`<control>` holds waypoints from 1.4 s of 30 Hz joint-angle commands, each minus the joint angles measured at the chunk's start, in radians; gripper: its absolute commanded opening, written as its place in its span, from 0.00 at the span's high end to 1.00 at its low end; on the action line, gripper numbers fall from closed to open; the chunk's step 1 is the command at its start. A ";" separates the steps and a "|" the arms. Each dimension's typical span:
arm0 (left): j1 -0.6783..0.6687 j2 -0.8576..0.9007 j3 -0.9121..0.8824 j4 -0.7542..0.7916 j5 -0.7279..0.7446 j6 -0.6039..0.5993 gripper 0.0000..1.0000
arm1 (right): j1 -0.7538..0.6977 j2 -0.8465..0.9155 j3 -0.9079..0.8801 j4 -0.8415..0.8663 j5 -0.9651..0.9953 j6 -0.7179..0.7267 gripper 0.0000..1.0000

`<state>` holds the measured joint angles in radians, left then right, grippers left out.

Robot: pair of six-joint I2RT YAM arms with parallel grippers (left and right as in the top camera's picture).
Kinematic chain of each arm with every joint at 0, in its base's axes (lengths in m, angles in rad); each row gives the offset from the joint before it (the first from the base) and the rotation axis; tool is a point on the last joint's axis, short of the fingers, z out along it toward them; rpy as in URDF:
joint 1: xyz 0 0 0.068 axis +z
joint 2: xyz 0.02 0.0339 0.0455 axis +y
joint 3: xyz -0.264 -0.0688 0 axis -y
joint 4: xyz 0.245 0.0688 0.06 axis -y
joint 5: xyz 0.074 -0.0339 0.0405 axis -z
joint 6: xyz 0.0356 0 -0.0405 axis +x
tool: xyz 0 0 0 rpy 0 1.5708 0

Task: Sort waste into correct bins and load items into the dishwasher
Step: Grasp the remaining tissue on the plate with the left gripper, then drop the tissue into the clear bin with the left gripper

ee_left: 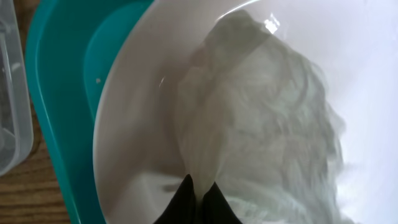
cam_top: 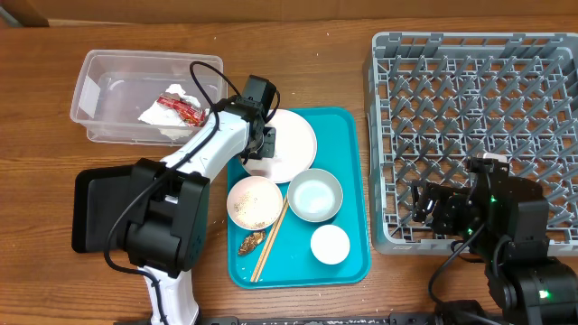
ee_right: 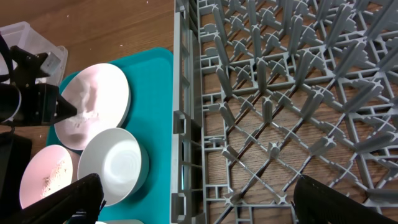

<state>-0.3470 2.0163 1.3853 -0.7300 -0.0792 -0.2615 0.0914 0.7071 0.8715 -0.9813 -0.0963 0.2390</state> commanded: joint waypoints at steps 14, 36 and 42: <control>0.147 -0.271 0.232 -0.209 -0.067 0.003 0.96 | -0.001 -0.003 0.030 -0.002 0.040 -0.003 0.00; 0.399 -0.257 0.230 -0.166 -0.053 -0.008 0.41 | -0.001 -0.003 0.030 -0.017 0.040 -0.003 0.00; 0.369 -0.259 0.229 -0.279 0.200 0.002 0.41 | -0.001 -0.003 0.030 -0.017 0.040 -0.003 0.00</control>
<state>0.0521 1.7531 1.6104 -0.9718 -0.0605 -0.2695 0.0914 0.7071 0.8715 -0.9997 -0.0700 0.2382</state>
